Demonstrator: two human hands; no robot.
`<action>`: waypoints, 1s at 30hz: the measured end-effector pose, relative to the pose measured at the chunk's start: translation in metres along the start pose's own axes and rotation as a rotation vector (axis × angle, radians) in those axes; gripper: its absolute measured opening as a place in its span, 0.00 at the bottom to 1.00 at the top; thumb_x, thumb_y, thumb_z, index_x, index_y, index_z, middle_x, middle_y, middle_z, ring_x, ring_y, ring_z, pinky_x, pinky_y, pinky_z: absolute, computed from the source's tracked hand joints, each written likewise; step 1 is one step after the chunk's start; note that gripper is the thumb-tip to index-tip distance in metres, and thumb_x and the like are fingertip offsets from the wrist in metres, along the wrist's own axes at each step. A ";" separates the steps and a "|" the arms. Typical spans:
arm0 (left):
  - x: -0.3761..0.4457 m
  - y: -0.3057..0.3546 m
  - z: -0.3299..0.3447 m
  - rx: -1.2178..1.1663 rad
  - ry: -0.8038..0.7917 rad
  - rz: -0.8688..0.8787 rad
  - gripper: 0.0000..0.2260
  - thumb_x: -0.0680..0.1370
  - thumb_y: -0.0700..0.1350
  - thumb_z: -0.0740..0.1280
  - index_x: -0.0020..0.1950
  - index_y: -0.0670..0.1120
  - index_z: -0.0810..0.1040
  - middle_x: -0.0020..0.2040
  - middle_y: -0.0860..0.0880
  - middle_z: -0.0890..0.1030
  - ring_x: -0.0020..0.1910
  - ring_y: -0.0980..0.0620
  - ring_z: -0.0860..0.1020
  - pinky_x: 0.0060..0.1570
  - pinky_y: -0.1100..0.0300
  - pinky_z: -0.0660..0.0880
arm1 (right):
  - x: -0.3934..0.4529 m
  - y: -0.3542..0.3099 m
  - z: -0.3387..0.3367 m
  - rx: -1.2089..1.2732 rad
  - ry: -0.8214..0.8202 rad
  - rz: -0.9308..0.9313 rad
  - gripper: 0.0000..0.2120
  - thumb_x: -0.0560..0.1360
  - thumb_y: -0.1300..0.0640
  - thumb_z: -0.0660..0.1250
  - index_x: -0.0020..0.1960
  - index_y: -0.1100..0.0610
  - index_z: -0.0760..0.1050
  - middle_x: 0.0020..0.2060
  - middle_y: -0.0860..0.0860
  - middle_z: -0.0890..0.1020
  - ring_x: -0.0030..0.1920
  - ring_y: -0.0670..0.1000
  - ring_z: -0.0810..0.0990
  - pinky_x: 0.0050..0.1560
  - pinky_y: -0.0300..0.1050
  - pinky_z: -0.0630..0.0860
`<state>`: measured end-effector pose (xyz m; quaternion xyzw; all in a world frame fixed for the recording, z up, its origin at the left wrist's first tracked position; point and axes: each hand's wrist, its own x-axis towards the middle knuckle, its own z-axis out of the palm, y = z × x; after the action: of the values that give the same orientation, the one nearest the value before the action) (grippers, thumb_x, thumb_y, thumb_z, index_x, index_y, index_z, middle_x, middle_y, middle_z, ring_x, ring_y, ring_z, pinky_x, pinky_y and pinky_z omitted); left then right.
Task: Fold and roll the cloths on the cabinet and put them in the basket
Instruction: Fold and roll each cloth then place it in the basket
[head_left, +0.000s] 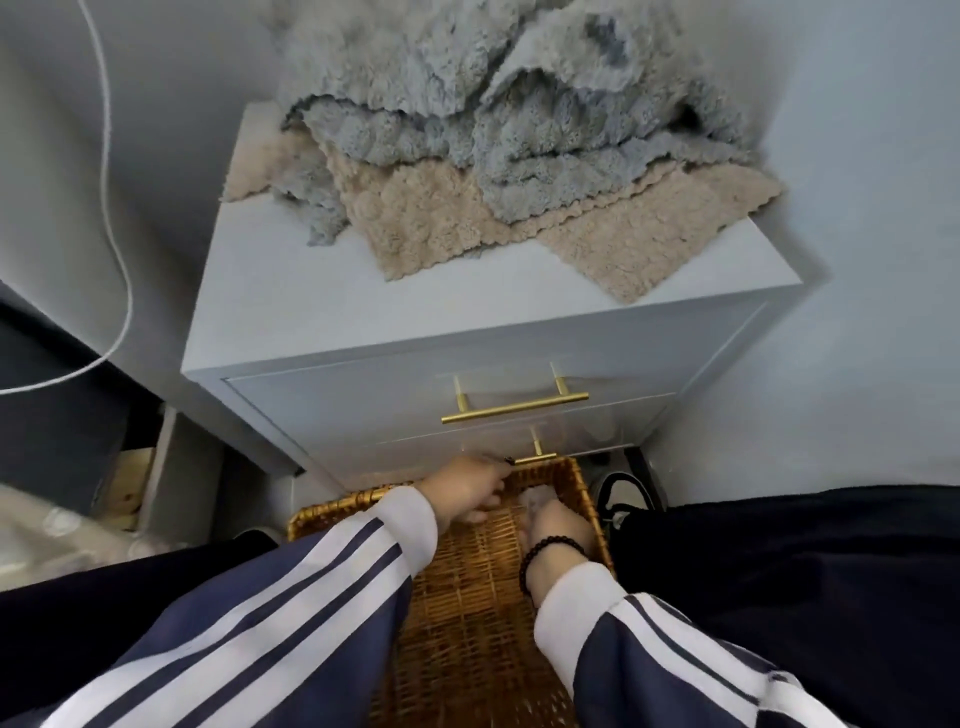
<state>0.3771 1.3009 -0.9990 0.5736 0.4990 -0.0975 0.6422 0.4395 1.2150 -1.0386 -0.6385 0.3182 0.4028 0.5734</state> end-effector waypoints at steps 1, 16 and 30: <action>-0.009 0.005 -0.007 0.024 0.017 0.022 0.08 0.81 0.49 0.59 0.58 0.48 0.72 0.53 0.49 0.77 0.51 0.52 0.77 0.46 0.60 0.75 | -0.007 -0.009 0.008 0.161 -0.100 0.091 0.16 0.80 0.66 0.56 0.33 0.62 0.64 0.44 0.66 0.76 0.29 0.43 0.73 0.30 0.29 0.70; -0.113 0.066 -0.059 0.144 0.070 0.168 0.05 0.80 0.45 0.62 0.47 0.46 0.76 0.48 0.46 0.79 0.43 0.50 0.77 0.37 0.62 0.72 | -0.145 -0.141 -0.017 -1.029 -0.419 -0.213 0.09 0.80 0.56 0.58 0.42 0.56 0.71 0.31 0.50 0.75 0.27 0.48 0.72 0.28 0.38 0.71; -0.154 0.120 -0.107 -0.071 0.289 0.532 0.08 0.78 0.36 0.62 0.50 0.48 0.78 0.47 0.47 0.83 0.41 0.53 0.82 0.40 0.62 0.78 | -0.200 -0.188 0.039 -0.858 -0.552 -1.063 0.05 0.75 0.64 0.65 0.47 0.56 0.77 0.43 0.54 0.84 0.38 0.48 0.83 0.38 0.36 0.77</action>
<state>0.3301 1.3602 -0.7895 0.6693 0.4205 0.1740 0.5873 0.5017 1.2691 -0.7739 -0.7501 -0.3757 0.3054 0.4504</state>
